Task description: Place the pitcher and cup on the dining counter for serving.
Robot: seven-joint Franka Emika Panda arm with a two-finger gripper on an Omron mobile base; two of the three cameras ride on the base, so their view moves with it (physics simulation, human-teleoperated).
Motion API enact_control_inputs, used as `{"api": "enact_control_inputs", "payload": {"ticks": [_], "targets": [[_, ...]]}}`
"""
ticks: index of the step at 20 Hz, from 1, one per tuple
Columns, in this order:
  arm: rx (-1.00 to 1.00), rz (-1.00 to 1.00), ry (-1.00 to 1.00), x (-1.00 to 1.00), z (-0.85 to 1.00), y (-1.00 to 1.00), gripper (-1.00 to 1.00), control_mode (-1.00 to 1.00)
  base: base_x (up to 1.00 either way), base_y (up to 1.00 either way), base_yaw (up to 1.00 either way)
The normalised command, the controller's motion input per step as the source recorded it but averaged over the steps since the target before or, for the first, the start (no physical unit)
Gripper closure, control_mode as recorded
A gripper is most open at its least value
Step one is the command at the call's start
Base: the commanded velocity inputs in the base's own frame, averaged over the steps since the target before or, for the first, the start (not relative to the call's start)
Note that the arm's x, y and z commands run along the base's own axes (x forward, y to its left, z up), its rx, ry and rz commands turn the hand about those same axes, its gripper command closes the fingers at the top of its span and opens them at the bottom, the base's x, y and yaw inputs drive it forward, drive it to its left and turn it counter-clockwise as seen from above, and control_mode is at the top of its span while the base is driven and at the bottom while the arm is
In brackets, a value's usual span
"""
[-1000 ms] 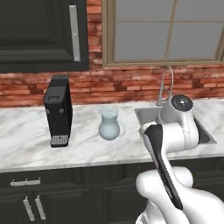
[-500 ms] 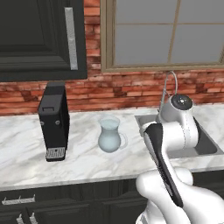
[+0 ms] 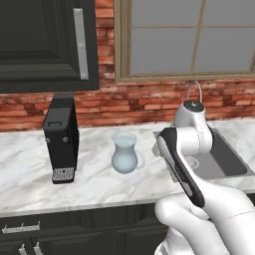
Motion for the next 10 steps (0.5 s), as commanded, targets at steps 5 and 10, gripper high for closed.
{"api": "enact_control_inputs", "payload": {"ticks": [5,10], "targets": [[0.06,0.09,0.10,0.15,-0.44,0.34,-1.00,-1.00,0.00,0.00,0.00],[0.18,0.03,0.00,0.18,-0.52,0.27,-1.00,-1.00,0.00,0.00,0.00]]}}
